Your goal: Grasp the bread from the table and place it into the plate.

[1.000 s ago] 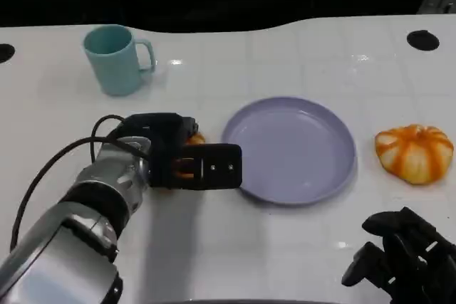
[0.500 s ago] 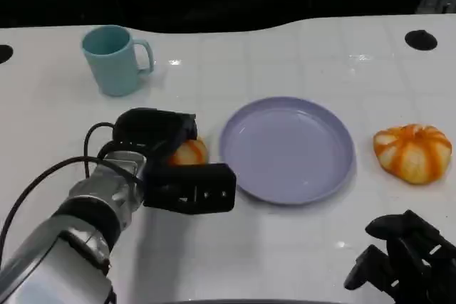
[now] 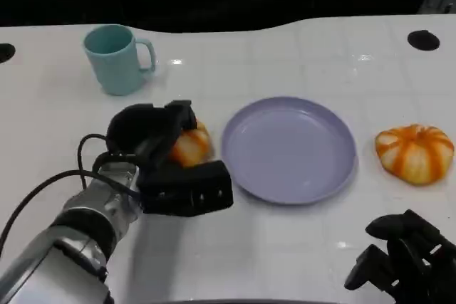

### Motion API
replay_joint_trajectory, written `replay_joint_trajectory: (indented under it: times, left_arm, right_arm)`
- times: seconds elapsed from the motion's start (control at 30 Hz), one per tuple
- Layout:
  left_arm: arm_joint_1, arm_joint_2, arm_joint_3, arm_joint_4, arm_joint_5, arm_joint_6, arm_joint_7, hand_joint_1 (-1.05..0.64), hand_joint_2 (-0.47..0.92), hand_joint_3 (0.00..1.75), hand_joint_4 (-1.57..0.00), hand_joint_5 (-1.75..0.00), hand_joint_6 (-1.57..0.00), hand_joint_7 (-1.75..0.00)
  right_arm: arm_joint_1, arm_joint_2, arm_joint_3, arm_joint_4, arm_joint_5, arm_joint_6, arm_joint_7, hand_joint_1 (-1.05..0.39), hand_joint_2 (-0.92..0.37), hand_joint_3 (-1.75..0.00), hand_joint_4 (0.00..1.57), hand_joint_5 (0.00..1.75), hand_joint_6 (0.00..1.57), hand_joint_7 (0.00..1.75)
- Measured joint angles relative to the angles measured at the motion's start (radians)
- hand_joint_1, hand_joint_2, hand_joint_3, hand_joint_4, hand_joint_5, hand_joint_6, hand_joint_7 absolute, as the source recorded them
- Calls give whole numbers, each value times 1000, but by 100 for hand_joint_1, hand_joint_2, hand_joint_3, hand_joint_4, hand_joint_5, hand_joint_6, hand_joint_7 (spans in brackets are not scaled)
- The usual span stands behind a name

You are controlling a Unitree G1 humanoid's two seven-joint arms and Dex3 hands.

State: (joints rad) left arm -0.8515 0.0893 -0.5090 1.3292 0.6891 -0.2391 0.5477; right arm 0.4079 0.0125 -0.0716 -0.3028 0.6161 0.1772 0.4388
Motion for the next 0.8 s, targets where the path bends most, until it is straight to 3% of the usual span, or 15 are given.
replay_joint_trajectory:
  times: [0.37, 0.53, 0.8]
  left_arm:
    - [-26, -4, 59, -21, -41, -73, 76, -13, 69, 72, -93, -175, -65, -175]
    - [-71, -5, 76, -38, -44, -129, 99, -14, 54, 102, -96, -175, -75, -175]
    - [-99, -24, 55, -51, -30, -164, 131, -12, 44, 111, -97, -175, -75, -175]
  right_arm:
    - [-1, 0, 0, 1, 0, 0, 0, -53, -92, -25, 59, 150, 67, 100]
    - [-4, 0, -1, 5, 0, 0, 0, -54, -92, -26, 59, 151, 66, 100]
    - [-4, 0, 0, 9, -1, 0, 0, -54, -92, -27, 58, 152, 66, 101]
